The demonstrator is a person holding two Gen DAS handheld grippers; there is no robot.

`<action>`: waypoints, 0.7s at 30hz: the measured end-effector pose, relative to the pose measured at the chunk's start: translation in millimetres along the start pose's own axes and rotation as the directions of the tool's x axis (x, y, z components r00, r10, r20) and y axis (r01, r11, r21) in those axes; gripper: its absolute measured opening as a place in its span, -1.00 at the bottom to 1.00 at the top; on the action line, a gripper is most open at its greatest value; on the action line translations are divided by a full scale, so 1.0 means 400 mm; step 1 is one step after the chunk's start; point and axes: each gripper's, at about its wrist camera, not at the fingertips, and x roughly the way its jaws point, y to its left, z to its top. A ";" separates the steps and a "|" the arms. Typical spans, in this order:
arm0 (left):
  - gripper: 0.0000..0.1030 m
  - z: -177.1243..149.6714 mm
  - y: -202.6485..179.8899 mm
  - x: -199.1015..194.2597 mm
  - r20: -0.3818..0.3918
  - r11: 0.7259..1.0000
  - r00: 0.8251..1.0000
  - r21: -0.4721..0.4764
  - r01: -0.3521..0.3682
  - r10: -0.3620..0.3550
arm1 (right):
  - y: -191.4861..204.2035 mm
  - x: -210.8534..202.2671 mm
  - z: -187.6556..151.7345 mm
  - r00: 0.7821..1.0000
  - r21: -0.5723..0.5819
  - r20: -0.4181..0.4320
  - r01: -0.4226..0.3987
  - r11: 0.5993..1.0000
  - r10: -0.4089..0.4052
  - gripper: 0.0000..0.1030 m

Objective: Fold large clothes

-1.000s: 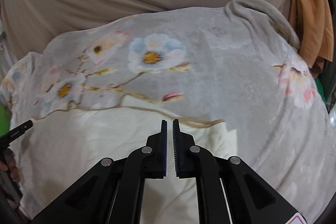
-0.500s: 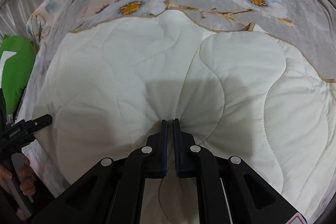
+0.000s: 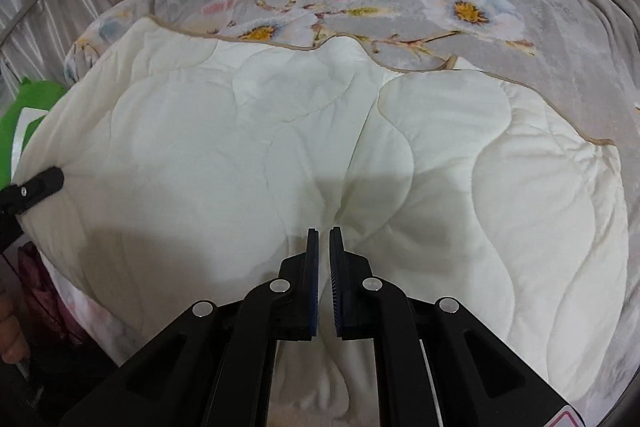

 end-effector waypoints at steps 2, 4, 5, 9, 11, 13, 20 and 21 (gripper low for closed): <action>-0.49 0.009 -0.064 -0.026 0.012 0.998 0.999 0.059 0.036 -0.037 | -0.007 -0.028 -0.043 0.999 0.010 -0.011 -0.039 0.999 0.039 -0.84; -0.50 0.011 -0.140 -0.040 0.013 0.989 0.997 0.128 0.075 -0.078 | -0.007 -0.015 -0.077 0.997 0.006 -0.045 -0.065 0.998 0.065 -0.84; -0.50 0.006 -0.184 -0.044 0.005 0.981 0.995 0.169 0.096 -0.099 | -0.005 0.004 -0.097 0.996 0.006 -0.063 -0.069 0.998 0.069 -0.84; -0.51 -0.037 -0.313 -0.019 -0.064 0.944 0.986 0.286 0.167 -0.155 | -0.022 0.077 -0.149 0.990 0.054 -0.087 -0.106 0.993 0.110 -0.84; -0.51 -0.069 -0.381 0.008 -0.096 0.917 0.980 0.348 0.195 -0.172 | -0.049 0.067 -0.159 0.983 0.109 -0.067 -0.166 0.980 0.174 -0.85; -0.51 -0.099 -0.435 0.036 -0.129 0.895 0.975 0.388 0.220 -0.184 | -0.082 0.033 -0.177 0.979 0.151 -0.031 -0.193 0.970 0.200 -0.86; -0.52 -0.223 -0.620 0.214 -0.264 0.818 0.954 0.511 0.263 -0.142 | -0.253 -0.137 -0.282 0.993 0.277 0.090 -0.099 0.956 0.077 -0.84; -0.52 -0.243 -0.632 0.238 -0.284 0.812 0.950 0.519 0.266 -0.129 | -0.278 -0.157 -0.296 0.994 0.299 0.097 -0.080 0.951 0.053 -0.84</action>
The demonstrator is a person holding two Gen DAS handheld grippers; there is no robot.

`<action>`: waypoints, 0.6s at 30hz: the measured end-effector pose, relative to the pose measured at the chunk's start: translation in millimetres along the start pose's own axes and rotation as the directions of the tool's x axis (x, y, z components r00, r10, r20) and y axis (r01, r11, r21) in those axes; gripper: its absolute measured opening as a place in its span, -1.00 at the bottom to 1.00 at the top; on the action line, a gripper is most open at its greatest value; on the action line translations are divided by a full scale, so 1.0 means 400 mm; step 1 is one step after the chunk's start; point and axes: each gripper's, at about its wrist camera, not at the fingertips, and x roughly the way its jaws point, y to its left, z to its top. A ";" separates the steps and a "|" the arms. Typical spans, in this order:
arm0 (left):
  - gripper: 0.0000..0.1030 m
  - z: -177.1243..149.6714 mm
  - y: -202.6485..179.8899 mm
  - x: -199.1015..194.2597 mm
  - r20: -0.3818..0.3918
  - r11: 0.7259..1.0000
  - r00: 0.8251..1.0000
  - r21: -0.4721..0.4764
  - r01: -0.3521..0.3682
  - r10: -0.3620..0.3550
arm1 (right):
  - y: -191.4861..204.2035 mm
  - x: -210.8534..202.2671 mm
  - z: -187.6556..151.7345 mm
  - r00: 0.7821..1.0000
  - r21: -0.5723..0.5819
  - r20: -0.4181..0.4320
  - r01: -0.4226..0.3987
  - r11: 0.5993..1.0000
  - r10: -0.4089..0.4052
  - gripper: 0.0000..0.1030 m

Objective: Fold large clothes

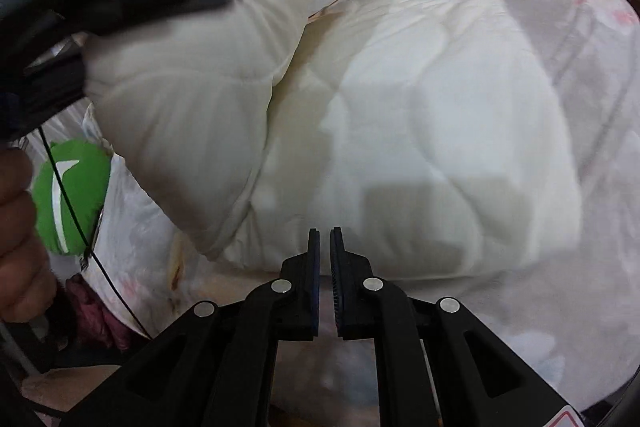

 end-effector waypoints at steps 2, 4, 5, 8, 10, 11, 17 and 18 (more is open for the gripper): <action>-0.52 -0.016 -0.022 0.062 -0.051 1.000 0.999 0.023 -0.005 0.006 | -0.055 -0.047 -0.010 0.998 0.042 0.032 0.049 0.998 -0.050 -0.83; -0.53 -0.035 -0.051 0.124 -0.090 0.998 0.995 0.054 -0.027 0.032 | -0.104 -0.087 -0.015 0.995 0.081 0.054 0.079 0.994 -0.083 -0.83; -0.53 -0.039 -0.061 0.144 -0.097 0.997 0.994 0.065 -0.036 0.043 | -0.122 -0.102 -0.015 0.993 0.098 0.064 0.089 0.991 -0.095 -0.82; -0.53 -0.055 -0.083 0.194 -0.118 0.993 0.990 0.096 -0.065 0.076 | -0.163 -0.146 0.005 0.987 0.139 0.107 0.107 0.984 -0.122 -0.82; -0.53 -0.065 -0.084 0.208 -0.123 0.991 0.988 0.103 -0.080 0.092 | -0.183 -0.174 0.027 0.983 0.142 0.137 0.101 0.985 -0.121 -0.82; -0.52 -0.067 -0.085 0.210 -0.123 0.991 0.988 0.106 -0.085 0.098 | -0.183 -0.183 0.043 0.980 0.132 0.157 0.099 0.986 -0.119 -0.81; -0.15 -0.053 -0.075 0.048 -0.018 0.999 0.999 0.001 -0.048 0.048 | -0.158 -0.189 0.191 0.975 0.071 0.215 0.030 0.997 -0.045 0.13; -0.06 -0.059 -0.070 -0.001 0.012 0.999 0.999 -0.010 -0.045 0.045 | -0.164 -0.180 0.231 0.978 0.061 0.207 0.004 0.998 -0.016 0.20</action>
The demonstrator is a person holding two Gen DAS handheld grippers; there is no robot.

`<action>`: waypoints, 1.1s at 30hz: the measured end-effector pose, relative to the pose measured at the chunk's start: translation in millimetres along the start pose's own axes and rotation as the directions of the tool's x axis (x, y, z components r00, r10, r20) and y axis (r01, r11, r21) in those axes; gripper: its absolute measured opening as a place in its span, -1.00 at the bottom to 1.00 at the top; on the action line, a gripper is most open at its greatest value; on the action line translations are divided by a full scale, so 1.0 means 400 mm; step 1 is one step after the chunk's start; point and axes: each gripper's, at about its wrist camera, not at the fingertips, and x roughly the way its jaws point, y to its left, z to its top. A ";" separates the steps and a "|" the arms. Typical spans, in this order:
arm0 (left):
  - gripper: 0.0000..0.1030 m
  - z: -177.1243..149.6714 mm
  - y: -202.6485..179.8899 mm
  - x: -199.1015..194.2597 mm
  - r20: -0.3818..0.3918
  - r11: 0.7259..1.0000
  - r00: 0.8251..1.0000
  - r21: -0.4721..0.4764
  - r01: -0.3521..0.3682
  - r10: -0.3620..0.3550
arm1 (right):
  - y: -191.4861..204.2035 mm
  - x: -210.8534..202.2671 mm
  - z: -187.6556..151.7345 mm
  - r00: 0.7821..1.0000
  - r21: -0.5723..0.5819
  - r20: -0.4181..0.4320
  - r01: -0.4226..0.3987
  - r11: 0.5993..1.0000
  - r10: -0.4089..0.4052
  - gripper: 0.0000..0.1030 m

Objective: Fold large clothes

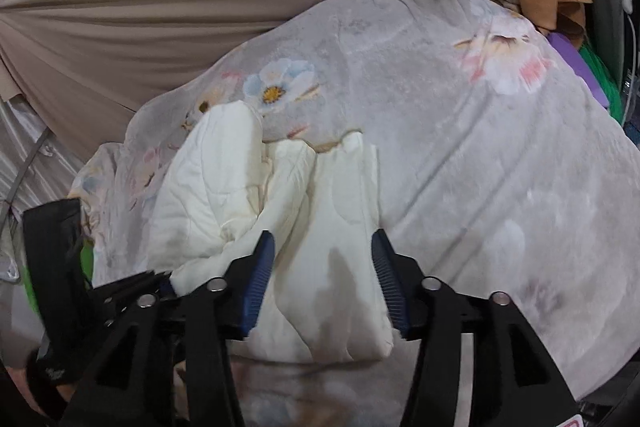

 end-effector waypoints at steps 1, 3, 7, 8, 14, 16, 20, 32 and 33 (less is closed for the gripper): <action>-0.04 -0.006 0.007 -0.035 0.019 1.000 1.000 -0.013 0.002 -0.002 | 0.011 0.014 0.013 1.000 0.003 -0.012 -0.025 1.000 0.025 0.34; 0.04 -0.022 0.035 -0.109 0.062 0.998 0.998 -0.066 -0.005 0.009 | 0.030 0.053 0.039 0.991 0.045 -0.063 -0.112 0.993 0.115 0.39; 0.06 -0.059 0.125 -0.219 0.128 0.975 0.987 -0.212 -0.065 0.094 | 0.077 0.121 0.063 0.951 0.149 -0.170 -0.235 0.961 0.258 0.41; 0.07 -0.065 0.148 -0.237 0.137 0.967 0.983 -0.241 -0.086 0.122 | 0.094 0.136 0.066 0.942 0.157 -0.186 -0.253 0.955 0.280 0.41; 0.08 -0.092 0.257 -0.269 0.117 0.914 0.962 -0.359 -0.189 0.245 | 0.192 0.226 0.054 0.934 0.036 -0.334 -0.120 0.992 0.125 0.54; 0.08 -0.091 0.267 -0.277 0.128 0.909 0.959 -0.370 -0.191 0.254 | 0.207 0.249 0.044 0.928 0.020 -0.355 -0.111 0.994 0.111 0.45; 0.07 -0.057 0.260 -0.280 0.152 0.918 0.957 -0.352 -0.180 0.246 | 0.207 0.229 0.049 0.936 0.038 -0.311 -0.162 0.986 0.165 -0.73; 0.07 0.095 0.065 -0.088 0.131 0.989 0.986 -0.112 -0.092 0.106 | -0.160 0.093 -0.110 0.979 0.225 -0.181 -0.052 0.973 0.095 -0.83; 0.07 0.097 0.041 -0.034 0.094 0.992 0.991 -0.088 -0.091 0.100 | -0.179 0.114 -0.126 0.977 0.241 -0.190 -0.045 0.969 0.093 -0.83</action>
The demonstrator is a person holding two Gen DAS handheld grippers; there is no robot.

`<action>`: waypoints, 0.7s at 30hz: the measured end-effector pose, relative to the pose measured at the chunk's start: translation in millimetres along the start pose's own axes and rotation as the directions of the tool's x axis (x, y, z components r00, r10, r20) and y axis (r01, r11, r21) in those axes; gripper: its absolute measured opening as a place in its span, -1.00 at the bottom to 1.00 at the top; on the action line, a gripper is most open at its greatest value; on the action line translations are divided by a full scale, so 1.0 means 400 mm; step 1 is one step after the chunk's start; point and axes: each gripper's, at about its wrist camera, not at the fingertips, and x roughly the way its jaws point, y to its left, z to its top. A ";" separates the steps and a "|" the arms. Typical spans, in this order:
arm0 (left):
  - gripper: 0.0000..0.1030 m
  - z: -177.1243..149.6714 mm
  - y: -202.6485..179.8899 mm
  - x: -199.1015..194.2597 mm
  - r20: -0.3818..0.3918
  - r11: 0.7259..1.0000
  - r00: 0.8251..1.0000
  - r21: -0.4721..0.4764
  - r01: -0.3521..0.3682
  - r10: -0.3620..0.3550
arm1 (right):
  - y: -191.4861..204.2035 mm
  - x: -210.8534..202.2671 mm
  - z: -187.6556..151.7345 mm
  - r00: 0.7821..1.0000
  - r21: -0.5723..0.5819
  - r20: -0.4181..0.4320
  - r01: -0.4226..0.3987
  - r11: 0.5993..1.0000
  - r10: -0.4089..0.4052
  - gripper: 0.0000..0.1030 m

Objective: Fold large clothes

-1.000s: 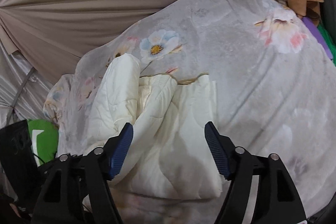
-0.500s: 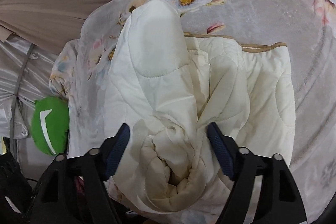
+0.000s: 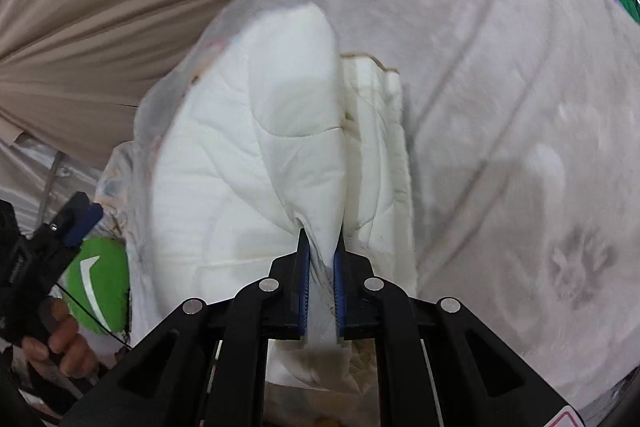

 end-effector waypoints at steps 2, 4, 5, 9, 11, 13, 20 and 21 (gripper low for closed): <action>0.06 -0.018 -0.028 0.068 -0.052 0.999 0.998 0.027 -0.023 0.025 | -0.020 0.028 -0.006 1.000 0.000 0.009 -0.001 1.000 0.001 -0.82; 0.07 -0.043 -0.048 0.126 -0.077 0.993 0.992 0.065 -0.099 0.103 | -0.022 0.039 -0.002 1.000 -0.010 0.009 -0.016 1.000 0.016 -0.80; 0.08 -0.051 -0.054 0.147 -0.080 0.987 0.986 0.088 -0.137 0.144 | -0.016 0.036 0.004 1.000 -0.017 0.004 -0.022 1.000 0.022 -0.79; 0.10 -0.067 -0.030 0.187 -0.103 0.979 0.976 0.082 -0.186 0.194 | 0.026 -0.036 0.031 0.999 -0.058 0.034 0.021 0.998 -0.019 -0.71; 0.11 -0.067 -0.023 0.185 -0.106 0.980 0.976 0.074 -0.185 0.192 | 0.064 -0.097 0.055 0.991 -0.096 0.118 0.076 0.992 -0.064 -0.64; 0.11 -0.065 -0.022 0.185 -0.109 0.980 0.975 0.068 -0.187 0.194 | 0.113 -0.136 0.094 0.981 -0.142 0.183 0.095 0.985 -0.068 -0.64; 0.11 -0.056 -0.016 0.180 -0.120 0.982 0.976 0.058 -0.178 0.184 | 0.250 -0.049 0.207 0.964 -0.310 0.234 0.198 0.930 -0.128 -0.72; 0.12 -0.056 -0.012 0.178 -0.121 0.983 0.976 0.058 -0.175 0.181 | 0.256 -0.033 0.217 0.964 -0.311 0.230 0.205 0.928 -0.136 -0.73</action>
